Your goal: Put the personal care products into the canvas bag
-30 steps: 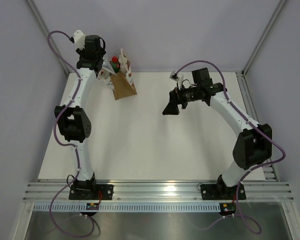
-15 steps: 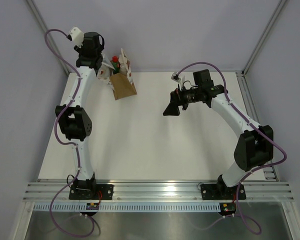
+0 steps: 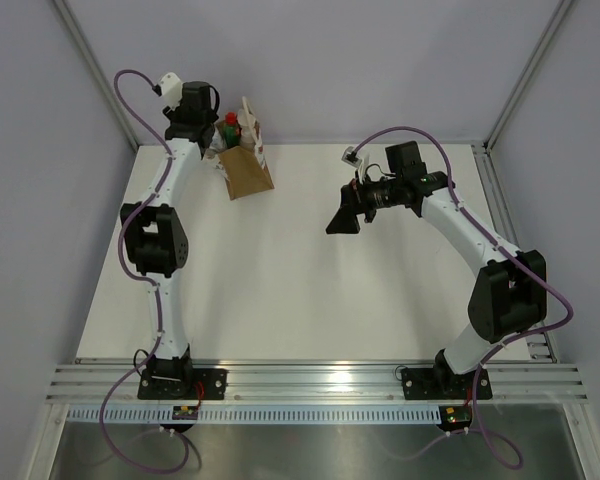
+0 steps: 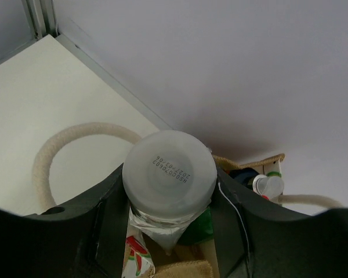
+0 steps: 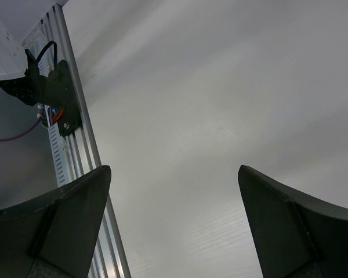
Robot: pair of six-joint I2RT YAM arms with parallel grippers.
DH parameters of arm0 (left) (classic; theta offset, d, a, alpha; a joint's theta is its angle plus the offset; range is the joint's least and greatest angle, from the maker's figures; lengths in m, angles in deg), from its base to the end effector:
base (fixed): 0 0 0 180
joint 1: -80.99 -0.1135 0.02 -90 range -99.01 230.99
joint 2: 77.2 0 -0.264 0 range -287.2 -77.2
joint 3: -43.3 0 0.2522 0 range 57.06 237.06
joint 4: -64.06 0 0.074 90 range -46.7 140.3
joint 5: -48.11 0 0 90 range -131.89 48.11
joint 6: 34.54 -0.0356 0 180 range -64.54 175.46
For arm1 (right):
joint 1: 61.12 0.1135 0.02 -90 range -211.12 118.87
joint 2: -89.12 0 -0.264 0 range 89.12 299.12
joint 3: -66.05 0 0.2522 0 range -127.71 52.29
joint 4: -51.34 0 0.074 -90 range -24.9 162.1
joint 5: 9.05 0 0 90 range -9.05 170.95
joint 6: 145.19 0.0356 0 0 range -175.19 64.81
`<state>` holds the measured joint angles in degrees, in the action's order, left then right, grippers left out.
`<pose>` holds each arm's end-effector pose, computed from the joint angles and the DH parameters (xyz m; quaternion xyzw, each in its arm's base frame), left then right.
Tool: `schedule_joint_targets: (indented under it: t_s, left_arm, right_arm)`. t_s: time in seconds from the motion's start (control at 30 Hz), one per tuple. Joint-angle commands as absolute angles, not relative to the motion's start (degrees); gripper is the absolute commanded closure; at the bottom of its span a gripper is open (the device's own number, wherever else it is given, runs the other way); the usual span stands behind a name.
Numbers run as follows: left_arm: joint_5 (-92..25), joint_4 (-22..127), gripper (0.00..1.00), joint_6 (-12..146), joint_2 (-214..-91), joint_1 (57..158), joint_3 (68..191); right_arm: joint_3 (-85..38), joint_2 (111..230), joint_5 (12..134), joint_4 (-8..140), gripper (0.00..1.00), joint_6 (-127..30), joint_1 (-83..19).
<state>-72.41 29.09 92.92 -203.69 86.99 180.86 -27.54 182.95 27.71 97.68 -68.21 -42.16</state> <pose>0.5192 -0.0364 0.3318 -0.3574 0.7394 0.0101 0.5704 0.3268 0.1424 0.3066 -0.3881 0.7528 0.4329 0.3087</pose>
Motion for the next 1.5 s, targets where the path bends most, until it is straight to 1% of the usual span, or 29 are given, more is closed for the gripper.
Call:
schedule_joint_targets:
  t_s: [0.0,0.17,0.3,0.37,0.43,0.47,0.57,0.6,0.67,0.7,0.8,0.97,1.07,1.1,1.13,1.2,1.23,1.3,1.33,1.37,1.47]
  left_arm:
    - [-69.06,36.32,1.00,92.47,-201.48,89.16,180.28]
    - [-66.94,36.06,0.99,89.66,-201.30,90.74,177.03]
    - [-64.48,37.81,0.92,89.22,-200.07,90.66,170.89]
    - [-63.08,38.43,0.81,89.39,-199.63,90.66,168.77]
    - [-61.15,38.17,0.67,89.48,-199.63,90.66,168.85]
    - [-60.53,38.26,0.57,89.39,-199.45,90.66,169.11]
    - [-59.20,37.82,0.31,88.69,-198.49,90.40,171.48]
    - [-58.25,37.21,0.20,87.64,-198.05,90.31,172.71]
    - [-55.62,36.24,0.12,85.80,-196.83,89.43,177.01]
    - [-54.47,35.89,0.01,85.18,-196.21,88.99,178.42]
    - [-49.63,36.06,0.01,83.16,-192.70,87.50,181.42]
    - [-41.91,35.89,0.01,77.72,-184.44,86.35,178.36]
    - [-35.77,35.44,0.01,76.21,-175.92,86.35,169.32]
    - [-34.26,35.70,0.01,76.03,-173.29,86.44,162.07]
    - [-32.85,36.14,0.01,75.86,-167.43,86.44,157.65]
    - [-29.94,38.95,0.01,75.59,-160.64,86.44,148.16]
    - [-28.89,40.96,0.01,74.81,-153.64,86.53,138.45]
    - [-28.88,41.33,0.01,73.49,-146.75,86.70,130.31]
    - [-29.66,40.38,0.01,72.87,-140.45,86.88,124.09]
    - [-30.28,39.58,0.01,72.26,-137.35,86.97,121.51]
    - [-32.04,36.95,0.01,71.72,-125.83,86.97,112.53]
  right_arm:
    - [-27.16,180.88,26.37,95.78,0.01,-67.93,-42.40]
    - [-26.55,180.71,26.19,95.07,0.01,-67.67,-42.40]
    - [-26.02,180.44,26.10,94.55,0.00,-67.58,-42.40]
    - [-25.67,180.27,26.19,94.46,0.00,-67.58,-42.40]
    - [-25.58,180.18,26.28,94.46,0.00,-67.58,-42.40]
    - [-25.49,180.09,26.28,94.46,0.01,-67.67,-42.40]
    - [-25.58,179.83,26.37,94.81,0.00,-68.11,-42.40]
    - [-25.75,179.65,26.54,94.98,0.01,-68.28,-42.40]
    - [-26.19,179.48,26.72,95.77,0.01,-69.07,-42.40]
    - [-26.37,179.48,26.89,96.12,0.00,-69.51,-42.32]
    - [-27.42,179.30,27.77,97.62,0.01,-71.36,-42.40]
    - [-30.49,178.42,32.15,99.12,0.01,-73.91,-42.93]
    - [-34.70,178.25,44.51,98.68,0.01,-69.89,-45.11]
    - [-36.03,178.25,47.08,98.33,0.00,-68.39,-46.09]
    - [-39.08,178.42,49.98,98.76,0.00,-66.20,-46.97]
    - [-41.48,178.42,55.43,99.64,0.00,-65.12,-49.60]
    - [-42.79,178.33,57.02,99.56,0.01,-64.86,-50.31]
    - [-42.98,176.93,63.61,98.25,0.01,-64.07,-51.63]
    - [-42.63,176.49,66.07,98.06,0.00,-63.11,-51.89]
    - [-42.54,175.70,71.05,97.89,0.00,-62.66,-51.98]
    - [-40.88,174.38,77.41,97.71,0.01,-61.78,-52.33]
